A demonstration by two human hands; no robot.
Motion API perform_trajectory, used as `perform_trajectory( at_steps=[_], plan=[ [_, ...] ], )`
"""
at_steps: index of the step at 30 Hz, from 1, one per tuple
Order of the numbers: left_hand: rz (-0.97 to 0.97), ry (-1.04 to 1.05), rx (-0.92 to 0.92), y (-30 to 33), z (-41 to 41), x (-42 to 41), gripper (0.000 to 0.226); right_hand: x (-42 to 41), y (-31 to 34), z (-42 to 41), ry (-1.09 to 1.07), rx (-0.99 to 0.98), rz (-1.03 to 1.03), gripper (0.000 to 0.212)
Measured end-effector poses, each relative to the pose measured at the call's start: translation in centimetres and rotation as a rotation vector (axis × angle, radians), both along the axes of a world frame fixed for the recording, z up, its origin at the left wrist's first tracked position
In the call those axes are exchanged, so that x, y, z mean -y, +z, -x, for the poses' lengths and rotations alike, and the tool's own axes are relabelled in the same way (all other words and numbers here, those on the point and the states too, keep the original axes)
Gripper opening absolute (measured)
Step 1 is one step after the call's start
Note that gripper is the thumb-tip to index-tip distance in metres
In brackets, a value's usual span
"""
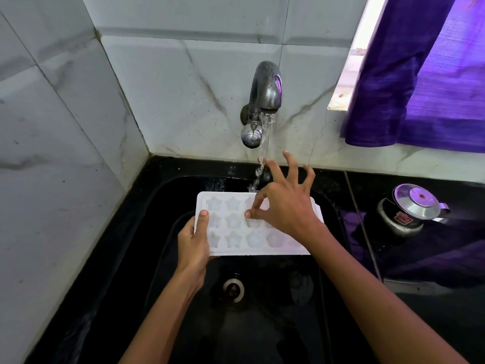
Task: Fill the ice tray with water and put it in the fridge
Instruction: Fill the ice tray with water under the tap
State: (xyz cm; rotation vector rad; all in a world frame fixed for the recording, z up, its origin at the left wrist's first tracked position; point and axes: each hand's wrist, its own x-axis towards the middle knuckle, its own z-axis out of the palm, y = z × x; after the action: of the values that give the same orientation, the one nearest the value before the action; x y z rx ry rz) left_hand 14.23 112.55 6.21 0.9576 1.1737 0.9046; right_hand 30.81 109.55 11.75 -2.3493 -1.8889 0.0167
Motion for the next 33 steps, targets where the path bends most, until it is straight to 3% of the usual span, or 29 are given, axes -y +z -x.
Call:
perform_trajectory(
  at_steps=[5,13,17,21,28,33],
  plan=[
    [0.007,-0.008,0.004,0.0,-0.1,-0.2,0.023,0.1,-0.8,0.3,0.058,0.011,0.124,0.032],
    [0.017,0.018,-0.005,-0.5,-0.1,-0.4,0.024,0.0,-0.9,0.1,-0.019,-0.152,-0.178,0.025],
    [0.026,0.072,0.014,-0.3,-0.9,-0.8,0.022,1.1,-1.4,-0.1,0.006,-0.233,-0.063,0.025],
    [0.053,0.096,0.041,-0.2,-1.8,-1.3,0.021,1.9,-2.0,-0.3,0.03,-0.159,0.112,0.044],
    [0.053,0.071,0.046,-0.2,-2.5,-1.2,0.022,1.6,-1.4,-0.8,0.01,-0.13,-0.02,0.028],
    [0.057,0.058,0.046,0.1,-2.8,-1.1,0.02,1.6,-1.3,-0.8,0.054,-0.046,0.048,0.027]
  ],
)
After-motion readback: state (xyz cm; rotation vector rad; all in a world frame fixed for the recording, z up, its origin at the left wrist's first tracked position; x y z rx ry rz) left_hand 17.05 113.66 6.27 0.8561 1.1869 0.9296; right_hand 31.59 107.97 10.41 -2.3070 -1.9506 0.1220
